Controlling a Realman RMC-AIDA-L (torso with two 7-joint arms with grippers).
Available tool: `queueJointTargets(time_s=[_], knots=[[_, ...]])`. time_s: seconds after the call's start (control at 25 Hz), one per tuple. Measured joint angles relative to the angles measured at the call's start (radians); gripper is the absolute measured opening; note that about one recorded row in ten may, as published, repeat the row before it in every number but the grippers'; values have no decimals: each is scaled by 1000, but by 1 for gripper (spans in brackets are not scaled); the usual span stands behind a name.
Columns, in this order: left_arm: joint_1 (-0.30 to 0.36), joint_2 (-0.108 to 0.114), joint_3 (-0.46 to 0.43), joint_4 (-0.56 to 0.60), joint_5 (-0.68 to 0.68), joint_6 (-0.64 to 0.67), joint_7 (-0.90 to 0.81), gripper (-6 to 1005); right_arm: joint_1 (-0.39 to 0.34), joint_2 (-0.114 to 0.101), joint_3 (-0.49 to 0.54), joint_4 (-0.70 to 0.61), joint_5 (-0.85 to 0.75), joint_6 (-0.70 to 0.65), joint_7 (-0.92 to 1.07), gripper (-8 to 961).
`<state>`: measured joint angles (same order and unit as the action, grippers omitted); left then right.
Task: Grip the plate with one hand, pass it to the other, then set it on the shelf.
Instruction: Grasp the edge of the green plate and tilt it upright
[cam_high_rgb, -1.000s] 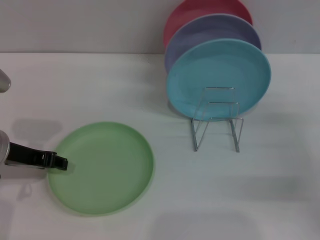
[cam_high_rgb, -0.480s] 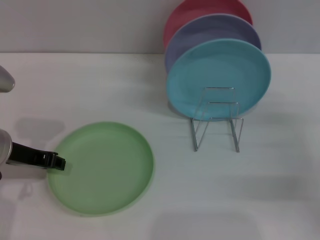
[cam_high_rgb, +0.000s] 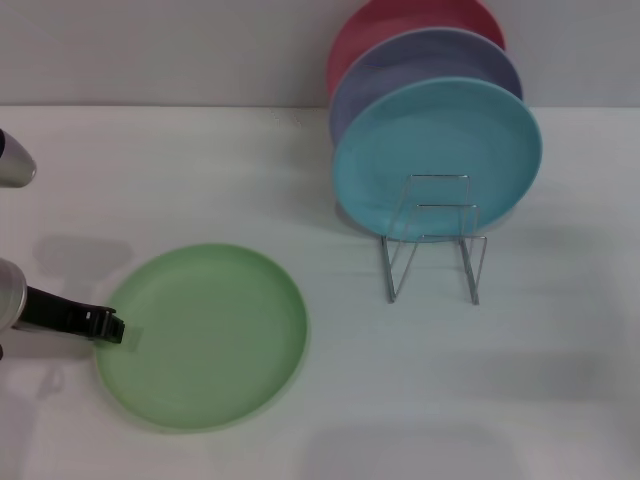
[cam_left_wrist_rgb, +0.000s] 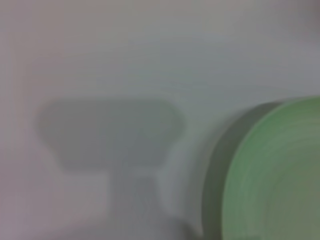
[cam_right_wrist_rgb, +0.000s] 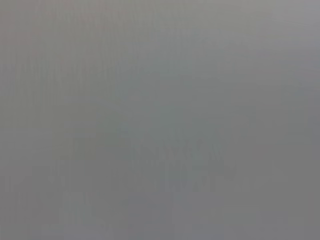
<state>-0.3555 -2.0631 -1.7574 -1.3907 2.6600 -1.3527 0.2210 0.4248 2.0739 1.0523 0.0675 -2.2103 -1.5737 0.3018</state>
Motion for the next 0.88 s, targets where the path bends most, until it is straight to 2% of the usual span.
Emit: queueJointTargets(time_s=[0.28, 0.52, 0.88], knots=[[-2, 0, 9, 2, 2, 4, 1, 281, 0, 0, 0, 0, 0, 0, 1, 543], [-10, 0, 16, 10, 10, 2, 1, 182, 1, 0, 0, 0, 0, 0, 1, 543], [-13, 2, 19, 10, 11, 5, 1, 116, 2, 0, 0, 0, 0, 0, 2, 542]])
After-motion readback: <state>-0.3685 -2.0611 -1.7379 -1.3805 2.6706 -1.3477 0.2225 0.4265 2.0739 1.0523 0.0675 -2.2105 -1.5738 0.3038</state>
